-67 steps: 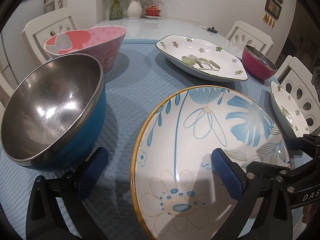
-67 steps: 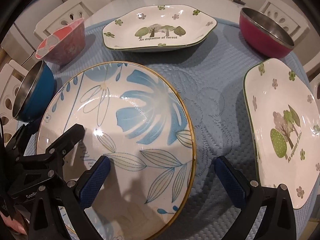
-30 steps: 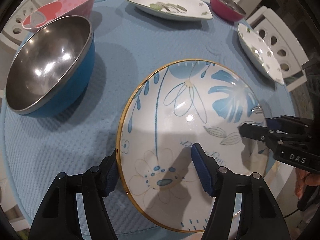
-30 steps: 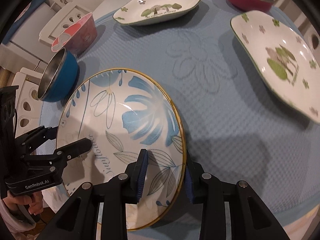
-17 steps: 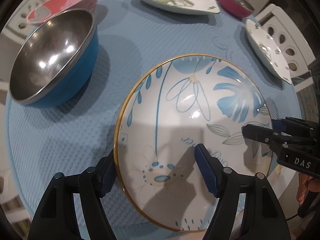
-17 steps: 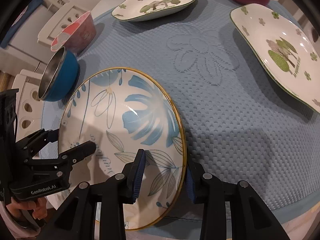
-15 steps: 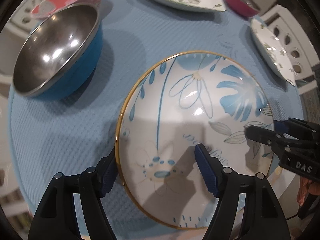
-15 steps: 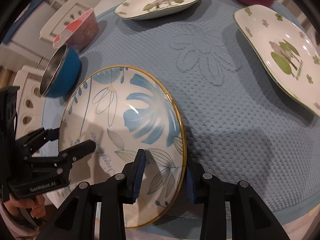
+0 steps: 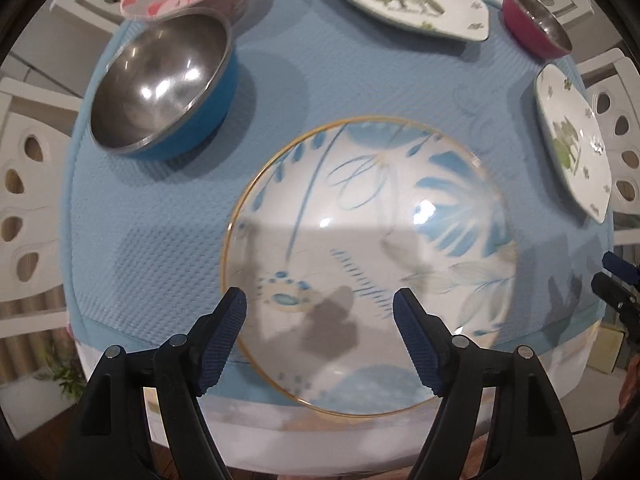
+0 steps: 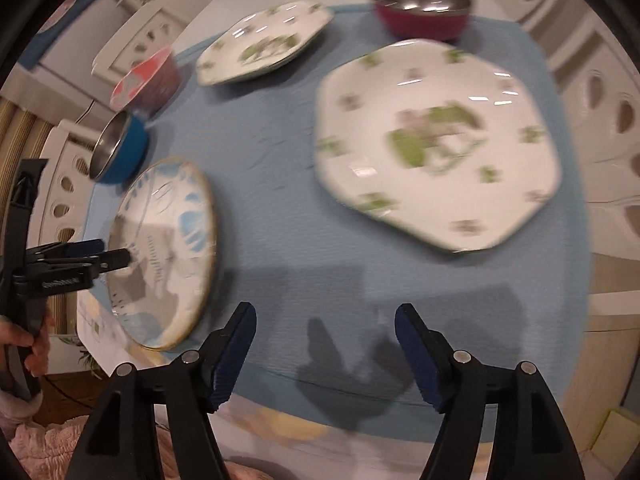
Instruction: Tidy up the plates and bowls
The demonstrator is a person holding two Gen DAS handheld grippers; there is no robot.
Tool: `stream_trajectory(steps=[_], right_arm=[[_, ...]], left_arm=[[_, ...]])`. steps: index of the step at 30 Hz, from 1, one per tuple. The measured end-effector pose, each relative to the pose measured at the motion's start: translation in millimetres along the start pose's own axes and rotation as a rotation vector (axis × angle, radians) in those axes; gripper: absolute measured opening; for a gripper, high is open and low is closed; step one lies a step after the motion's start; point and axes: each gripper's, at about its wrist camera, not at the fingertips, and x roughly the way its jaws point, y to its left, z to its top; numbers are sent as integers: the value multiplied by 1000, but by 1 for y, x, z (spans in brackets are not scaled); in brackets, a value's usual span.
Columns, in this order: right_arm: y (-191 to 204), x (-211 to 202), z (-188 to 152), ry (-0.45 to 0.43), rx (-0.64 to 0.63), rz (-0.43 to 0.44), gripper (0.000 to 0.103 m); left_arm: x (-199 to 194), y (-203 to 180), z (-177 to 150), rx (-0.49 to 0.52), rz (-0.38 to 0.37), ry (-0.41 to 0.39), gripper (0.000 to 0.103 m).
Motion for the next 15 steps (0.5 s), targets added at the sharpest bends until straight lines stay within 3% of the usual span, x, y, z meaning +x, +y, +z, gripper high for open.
stream_trajectory(steps=[5,15], right_arm=[[-54,-11,18,-3,11,-25,70],[-107,-14,64,-47,-14,-36,70]], left_arm=[[-18,-36,19,16,-16,-23,75],[-24,-132,75,115,-27,-47,75]])
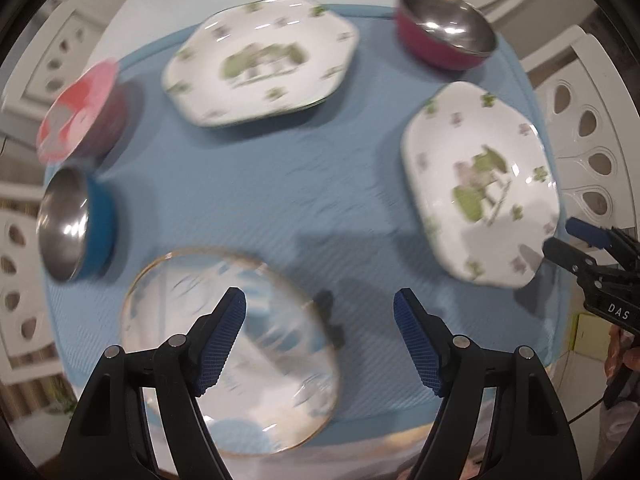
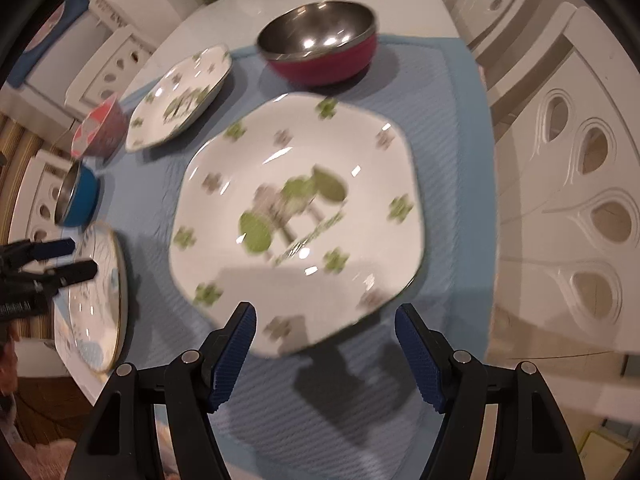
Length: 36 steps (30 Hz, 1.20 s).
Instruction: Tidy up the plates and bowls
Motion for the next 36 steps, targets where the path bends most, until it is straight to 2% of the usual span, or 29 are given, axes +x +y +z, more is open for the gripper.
stream_trajectory(steps=[3,9,14,19,24,26,28,36], right_arm=[[-17,0,17,-14,22,6,70],[-44,19,54,3,7,0,70],[-51,36,67,23,-4,14,70],[-46,44,74,21,-5,51,70],[-34,58,78,51,-20,103,68],[-29,60,79,53,-33,95,63],[-27,61,80,49,-42,106,57],[-25,60,78,62,-58,144,55]], left_arm=[[14,-42,14,4,-18,13,75],[45,-74,40,-17,-36,30,75],[64,-79,49,-61,-58,56,75],[81,-83,60,-57,-46,75,75],[84,-92,48,-65,-82,71,75],[84,-93,48,-59,-91,47,69],[74,-97,47,-44,-120,15,51],[64,-84,55,-7,-126,-10,49]])
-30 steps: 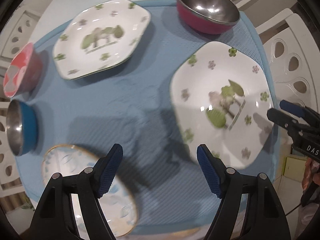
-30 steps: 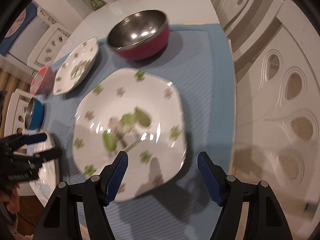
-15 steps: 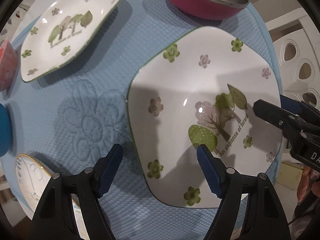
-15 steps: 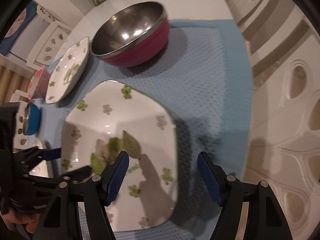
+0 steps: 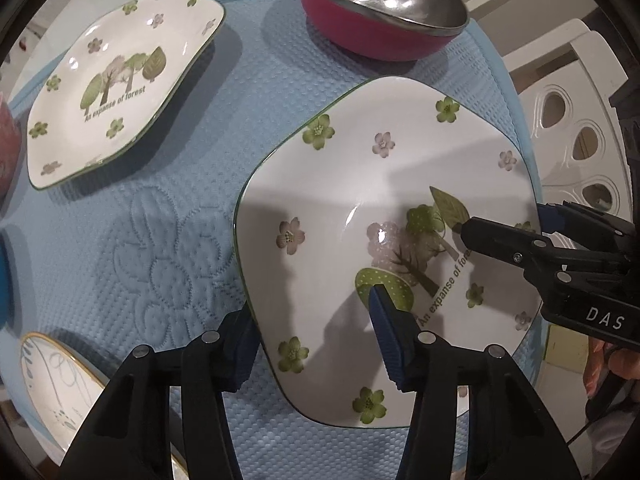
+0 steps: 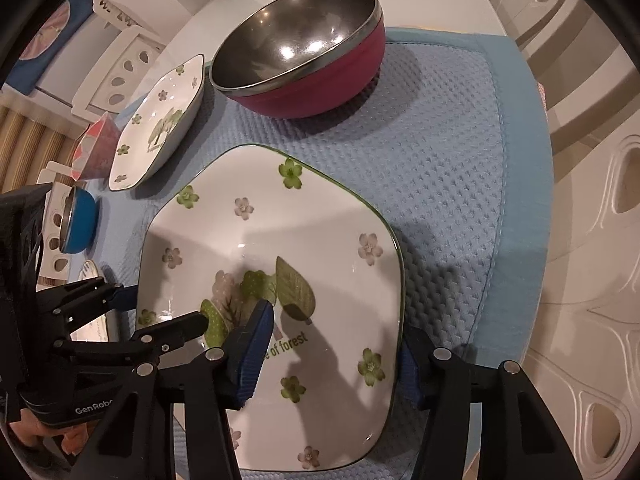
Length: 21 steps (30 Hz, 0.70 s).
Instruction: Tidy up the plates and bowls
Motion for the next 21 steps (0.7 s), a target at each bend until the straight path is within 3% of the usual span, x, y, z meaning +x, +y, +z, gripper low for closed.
stream_trajectory(steps=[10,21], right_arm=[[-1,-7,-7,0,20,55,55],[29,-21,-6,-20,1,81,55]], left_arm=[[-20,11,-5,36,-24,-49,49],[-49,49,-18,-30,-23,-57,49]])
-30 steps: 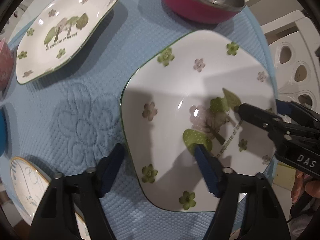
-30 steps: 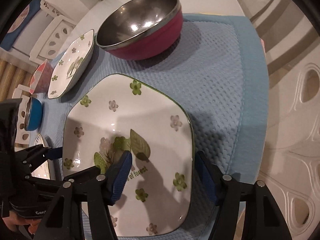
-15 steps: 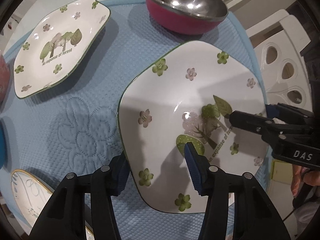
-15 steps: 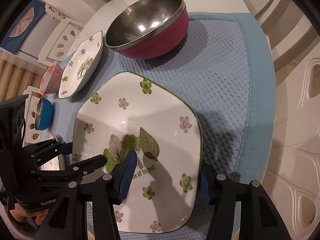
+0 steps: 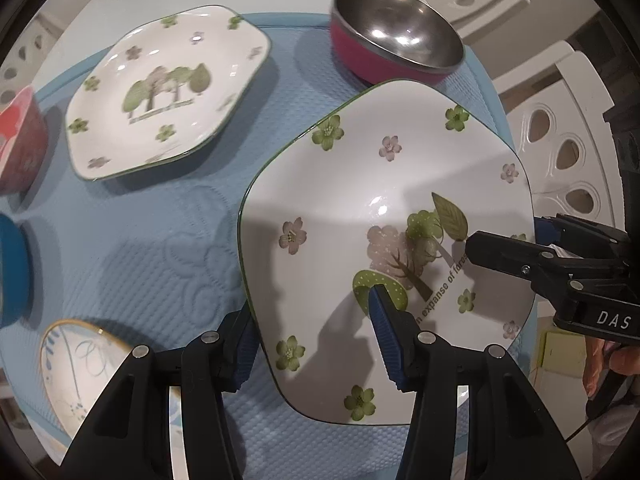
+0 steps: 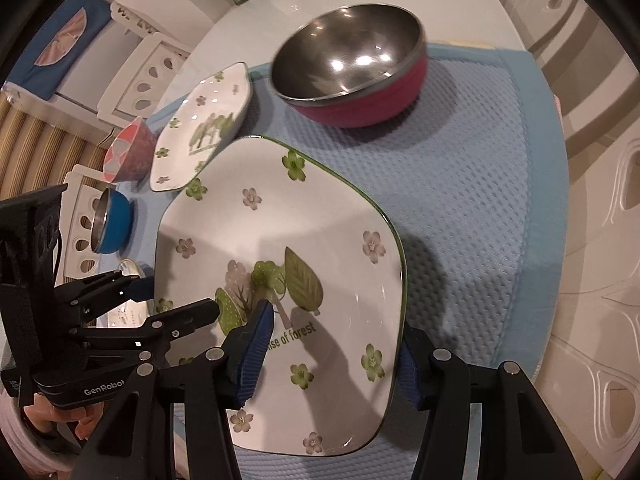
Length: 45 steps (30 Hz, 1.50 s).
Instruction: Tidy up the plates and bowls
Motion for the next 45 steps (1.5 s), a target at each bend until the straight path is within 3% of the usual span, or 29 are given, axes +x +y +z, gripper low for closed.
stream_trajectory(steps=[13,22,32,45], right_arm=[[56,-9,3,-30,-35,5,55],[113,-1,2,-35,-58,14,55],[173,22,-3,-12,-63,26,55],[216,48,-11,45,-74,34,55]], left_arm=[[-55,67,-24,-92,-65,-87,49],[-60,101,-38,-144,-74,-130,49],[-70,159,-59,-192,-79,-129,48],[-71,200,-82,-178,-95,-94,48]])
